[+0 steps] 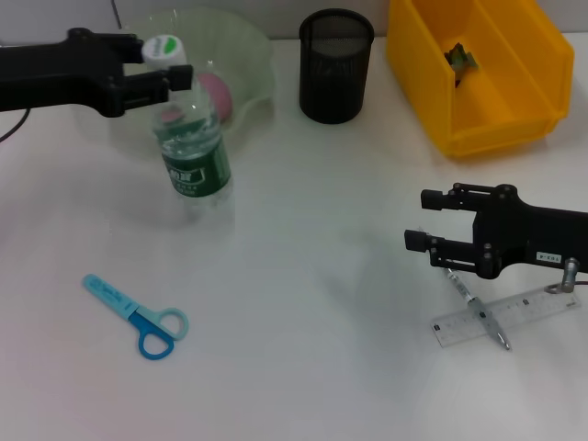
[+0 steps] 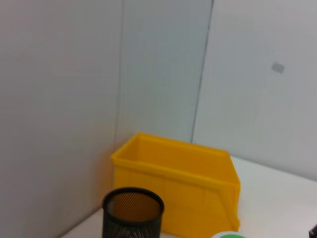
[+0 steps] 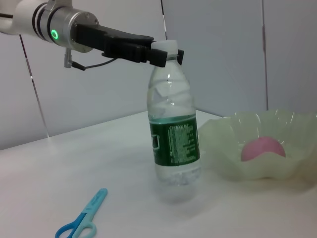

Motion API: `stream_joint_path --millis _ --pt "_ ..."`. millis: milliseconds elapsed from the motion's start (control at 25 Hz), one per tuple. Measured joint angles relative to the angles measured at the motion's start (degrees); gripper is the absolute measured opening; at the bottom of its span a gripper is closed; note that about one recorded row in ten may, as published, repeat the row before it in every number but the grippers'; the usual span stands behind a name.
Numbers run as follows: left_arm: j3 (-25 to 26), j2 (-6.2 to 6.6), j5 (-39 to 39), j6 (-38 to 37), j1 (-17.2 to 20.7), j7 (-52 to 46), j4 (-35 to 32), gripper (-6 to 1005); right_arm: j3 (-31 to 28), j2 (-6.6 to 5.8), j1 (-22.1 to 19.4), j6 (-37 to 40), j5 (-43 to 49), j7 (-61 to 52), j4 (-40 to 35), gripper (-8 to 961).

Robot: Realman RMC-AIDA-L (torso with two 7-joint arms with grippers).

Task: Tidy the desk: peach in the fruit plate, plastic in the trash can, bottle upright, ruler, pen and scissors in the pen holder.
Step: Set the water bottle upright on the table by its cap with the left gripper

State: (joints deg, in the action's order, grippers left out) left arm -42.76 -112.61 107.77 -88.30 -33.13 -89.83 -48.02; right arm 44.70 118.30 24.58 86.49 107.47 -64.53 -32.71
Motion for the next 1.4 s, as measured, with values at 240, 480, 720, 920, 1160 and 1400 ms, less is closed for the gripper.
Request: stream_joint_path --millis 240,480,720,920,1160,1400 --pt "4.04 0.86 -1.71 0.45 1.46 3.14 4.70 471 0.30 0.16 0.17 -0.04 0.07 0.03 0.02 638" --pt "5.71 1.25 -1.45 2.66 2.30 5.55 7.07 474 0.42 0.17 0.36 -0.07 0.07 0.06 -0.17 638" --pt "5.77 1.00 -1.41 5.62 3.19 7.50 7.41 476 0.54 0.18 0.49 -0.07 0.11 0.15 -0.35 638" --pt "5.80 1.20 -1.37 8.16 3.24 8.05 8.00 478 0.51 0.09 0.49 -0.08 0.11 0.19 -0.45 637" --pt "5.80 1.20 -1.34 9.61 3.12 8.69 8.03 481 0.25 0.03 0.46 -0.08 0.12 0.20 -0.45 637" --pt "5.85 1.08 -1.33 11.64 3.13 9.51 7.97 483 0.11 -0.03 0.70 -0.06 0.12 0.20 -0.52 637"
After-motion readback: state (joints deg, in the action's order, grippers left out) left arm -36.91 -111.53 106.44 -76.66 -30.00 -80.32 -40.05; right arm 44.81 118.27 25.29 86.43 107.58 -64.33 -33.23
